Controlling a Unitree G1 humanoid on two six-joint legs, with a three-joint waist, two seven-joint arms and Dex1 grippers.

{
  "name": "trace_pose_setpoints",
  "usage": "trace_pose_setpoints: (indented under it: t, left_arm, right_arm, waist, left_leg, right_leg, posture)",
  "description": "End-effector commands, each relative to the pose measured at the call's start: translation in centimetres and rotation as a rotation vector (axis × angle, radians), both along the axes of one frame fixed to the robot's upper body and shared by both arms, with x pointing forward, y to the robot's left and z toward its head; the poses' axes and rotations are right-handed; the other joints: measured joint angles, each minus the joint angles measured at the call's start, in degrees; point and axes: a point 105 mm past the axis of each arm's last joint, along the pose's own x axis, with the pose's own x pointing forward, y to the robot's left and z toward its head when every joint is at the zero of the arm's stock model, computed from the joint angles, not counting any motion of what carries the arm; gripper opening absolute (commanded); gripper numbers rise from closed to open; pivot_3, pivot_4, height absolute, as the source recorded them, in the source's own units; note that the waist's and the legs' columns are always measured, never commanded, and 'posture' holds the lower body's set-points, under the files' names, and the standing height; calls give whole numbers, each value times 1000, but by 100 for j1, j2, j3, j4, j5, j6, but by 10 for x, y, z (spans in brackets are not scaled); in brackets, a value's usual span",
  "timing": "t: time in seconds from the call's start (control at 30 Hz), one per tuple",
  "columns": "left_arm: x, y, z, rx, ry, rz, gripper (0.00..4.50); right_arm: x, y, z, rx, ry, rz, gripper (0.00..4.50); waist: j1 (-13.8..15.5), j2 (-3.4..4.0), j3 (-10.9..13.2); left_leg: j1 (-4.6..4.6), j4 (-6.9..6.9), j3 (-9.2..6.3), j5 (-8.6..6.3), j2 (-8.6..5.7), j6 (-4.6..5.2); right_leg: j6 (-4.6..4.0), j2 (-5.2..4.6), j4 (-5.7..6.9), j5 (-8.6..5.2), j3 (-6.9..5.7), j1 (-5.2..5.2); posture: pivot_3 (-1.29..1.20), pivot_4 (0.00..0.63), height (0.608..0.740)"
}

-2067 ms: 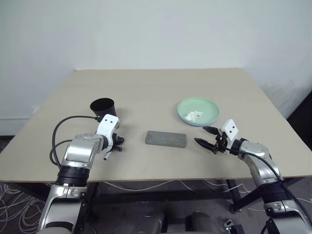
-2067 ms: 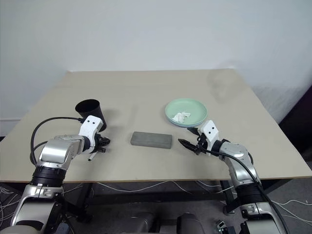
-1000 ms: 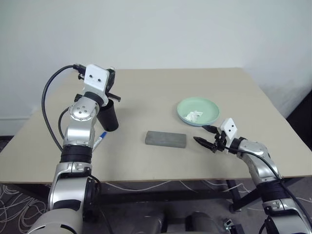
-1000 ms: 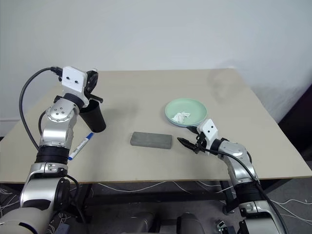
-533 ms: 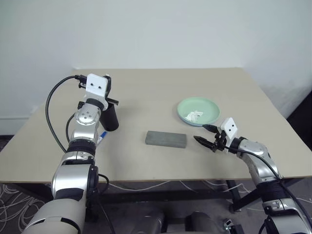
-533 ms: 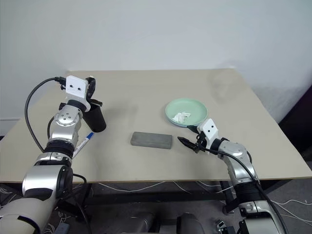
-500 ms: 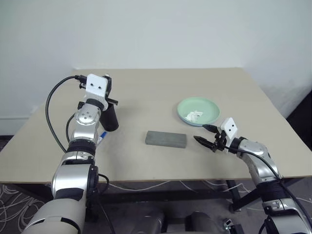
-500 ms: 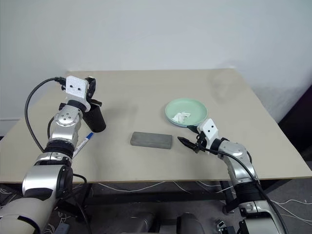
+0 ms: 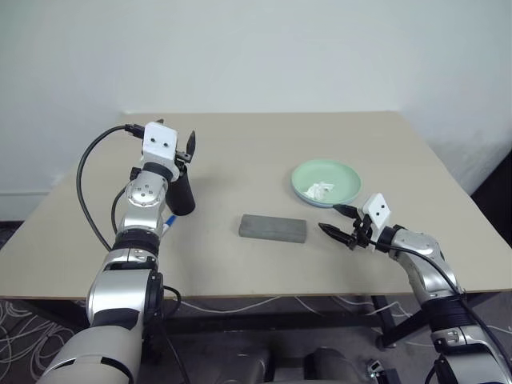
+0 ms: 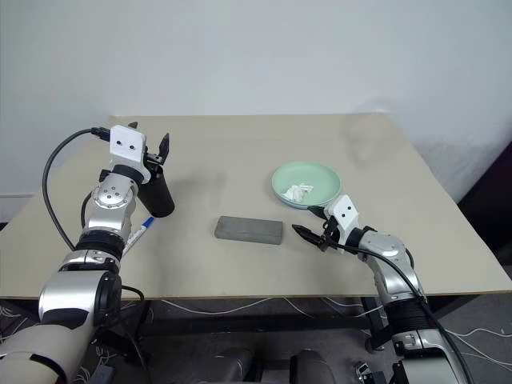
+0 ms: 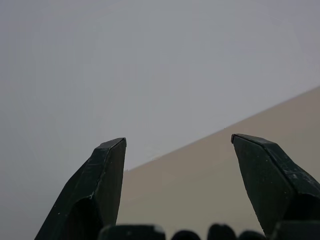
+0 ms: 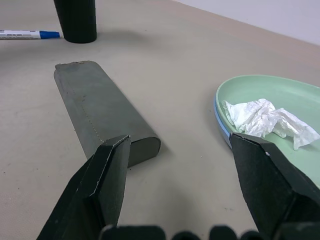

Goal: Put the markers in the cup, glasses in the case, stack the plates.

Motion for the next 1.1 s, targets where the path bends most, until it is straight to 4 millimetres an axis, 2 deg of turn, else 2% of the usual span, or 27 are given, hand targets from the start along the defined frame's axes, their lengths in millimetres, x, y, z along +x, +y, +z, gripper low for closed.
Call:
trace_pose_setpoints:
  t: [0.03, 0.17, 0.23, 0.37, 0.43, 0.53, 0.6, 0.73, 1.1]
  left_arm:
    - [-7, -7, 24, -49, -42, -113, 3536]
    - [-24, -17, 34, -85, -11, -285, 3536]
    - [-41, -22, 32, -93, 68, -424, 3536]
    - [-78, -23, 2, -11, 306, -579, 3536]
    - [-87, -13, -19, 29, 445, -546, 3536]
    - [-92, 12, -54, 82, 667, -399, 3536]
    - [-96, 24, -68, 56, 773, -320, 3536]
    - [-96, 32, -72, -51, 833, -218, 3536]
    - [-91, 79, -95, -78, 924, 85, 3536]
  right_arm:
    - [4, 0, 16, 11, -61, 2, 3432]
    - [3, 0, 15, 11, -59, 3, 3432]
    - [4, 0, 15, 10, -58, 4, 3432]
    - [5, 2, 15, 9, -57, 8, 3432]
    - [6, 3, 16, 10, -57, 11, 3432]
    - [7, 4, 16, 12, -57, 15, 3432]
    - [7, 4, 16, 12, -56, 16, 3432]
    - [7, 5, 16, 13, -55, 20, 3432]
    - [7, 7, 14, 13, -52, 20, 3432]
  waist:
    - [-2, 0, 0]
    - [-17, 1, 0]
    - [-53, 1, 0]
    - [-146, 10, 1]
    - [-170, 12, 2]
    - [-160, 13, 4]
    - [-153, 14, 4]
    - [-121, 15, 5]
    - [-111, 14, 4]
  left_leg:
    - [0, 0, 1, 0, 0, 0]
    - [0, -2, 2, 0, 0, 0]
    - [0, -2, 1, 0, 0, 0]
    - [7, -13, 3, 0, 1, 0]
    - [11, -15, 0, 0, 1, 0]
    - [13, -13, -5, 0, 1, 0]
    - [12, -12, -7, 0, 1, 0]
    - [7, -13, -8, 0, 0, -1]
    - [9, -30, -6, 0, 0, -2]
  right_leg:
    - [0, 0, 0, 0, 0, 0]
    - [-1, 2, 2, 0, 2, -3]
    - [-2, 3, 3, 0, 5, -3]
    - [-6, 5, 6, -3, 17, -6]
    - [-8, 7, 8, -4, 20, -7]
    - [-20, 7, 15, -11, 20, -4]
    - [-22, 7, 22, -12, 20, -3]
    - [-22, 6, 28, -12, 21, -3]
    - [-19, 8, 10, -11, 24, -20]
  posture:
    - [0, 0, 738]
    - [0, 0, 738]
    - [0, 0, 738]
    - [0, 0, 738]
    - [0, 0, 738]
    - [0, 0, 738]
    - [0, 0, 738]
    - [0, 0, 738]
    - [0, 0, 738]
